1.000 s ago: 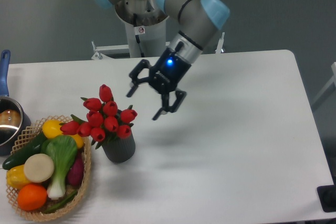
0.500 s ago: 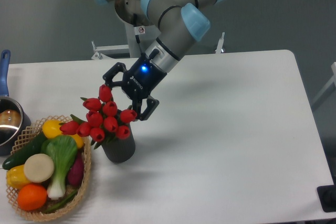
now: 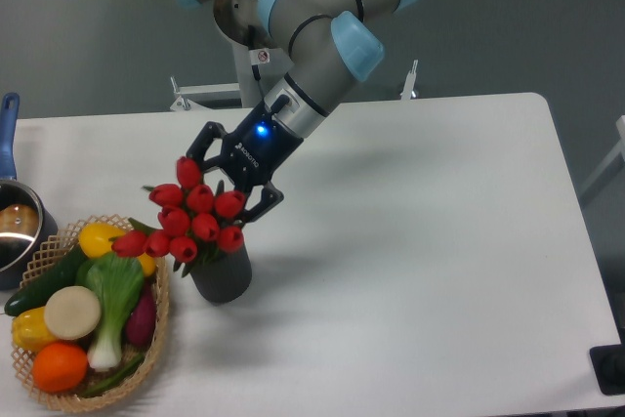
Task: Pick up the flowers from the vase
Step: 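Lower the gripper around the tulip stems and close it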
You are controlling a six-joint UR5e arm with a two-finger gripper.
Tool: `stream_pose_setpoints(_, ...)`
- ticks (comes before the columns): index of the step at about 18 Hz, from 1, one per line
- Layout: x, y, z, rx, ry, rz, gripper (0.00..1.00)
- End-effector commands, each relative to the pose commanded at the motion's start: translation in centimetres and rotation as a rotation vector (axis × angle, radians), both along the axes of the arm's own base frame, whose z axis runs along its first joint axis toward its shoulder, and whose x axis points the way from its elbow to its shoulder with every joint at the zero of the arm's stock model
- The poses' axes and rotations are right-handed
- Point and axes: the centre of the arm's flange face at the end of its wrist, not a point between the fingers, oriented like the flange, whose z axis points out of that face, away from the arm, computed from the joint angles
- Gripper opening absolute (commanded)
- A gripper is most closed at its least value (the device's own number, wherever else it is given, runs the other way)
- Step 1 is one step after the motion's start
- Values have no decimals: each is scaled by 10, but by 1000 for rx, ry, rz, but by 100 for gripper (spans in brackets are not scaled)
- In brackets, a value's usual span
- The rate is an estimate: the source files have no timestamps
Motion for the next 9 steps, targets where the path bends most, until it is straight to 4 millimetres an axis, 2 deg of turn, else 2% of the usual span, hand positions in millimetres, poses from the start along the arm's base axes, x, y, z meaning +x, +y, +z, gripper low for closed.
stream_pose_setpoints(9, 3, -5, 15, 8, 19, 10, 0)
